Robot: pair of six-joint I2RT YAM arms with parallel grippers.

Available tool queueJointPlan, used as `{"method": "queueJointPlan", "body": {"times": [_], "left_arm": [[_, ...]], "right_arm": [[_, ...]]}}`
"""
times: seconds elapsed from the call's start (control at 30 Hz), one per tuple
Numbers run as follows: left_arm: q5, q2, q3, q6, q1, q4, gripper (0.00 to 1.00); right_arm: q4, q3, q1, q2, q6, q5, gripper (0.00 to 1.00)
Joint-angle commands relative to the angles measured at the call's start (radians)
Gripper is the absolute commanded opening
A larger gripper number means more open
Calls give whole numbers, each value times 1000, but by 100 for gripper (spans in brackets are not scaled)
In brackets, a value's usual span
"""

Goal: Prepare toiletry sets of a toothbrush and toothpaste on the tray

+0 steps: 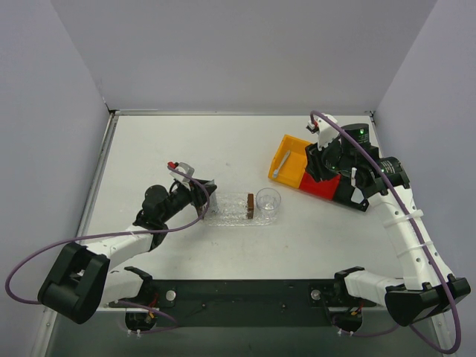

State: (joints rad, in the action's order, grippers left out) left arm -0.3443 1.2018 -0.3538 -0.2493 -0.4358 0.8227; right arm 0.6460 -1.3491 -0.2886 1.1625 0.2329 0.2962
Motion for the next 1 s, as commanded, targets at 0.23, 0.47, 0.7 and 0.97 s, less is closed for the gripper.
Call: {"method": "queueJointPlan", "body": {"times": [0.23,0.47,0.7,0.97], "left_arm": [[-21,-4,-24,12,12,62,39],[-13,-34,-34,10,26,36,53],[-10,-80,-45,7,37,10,67],[-19,-148,-92,4,39,-75,77]], "right_arm": [[-23,16,8,-29,2,0,34],[-22,37,9,-35,14,-23,34],[-23,67,11,-49,25,-43,34],[-23,97,19,-64,32,-120,34]]}}
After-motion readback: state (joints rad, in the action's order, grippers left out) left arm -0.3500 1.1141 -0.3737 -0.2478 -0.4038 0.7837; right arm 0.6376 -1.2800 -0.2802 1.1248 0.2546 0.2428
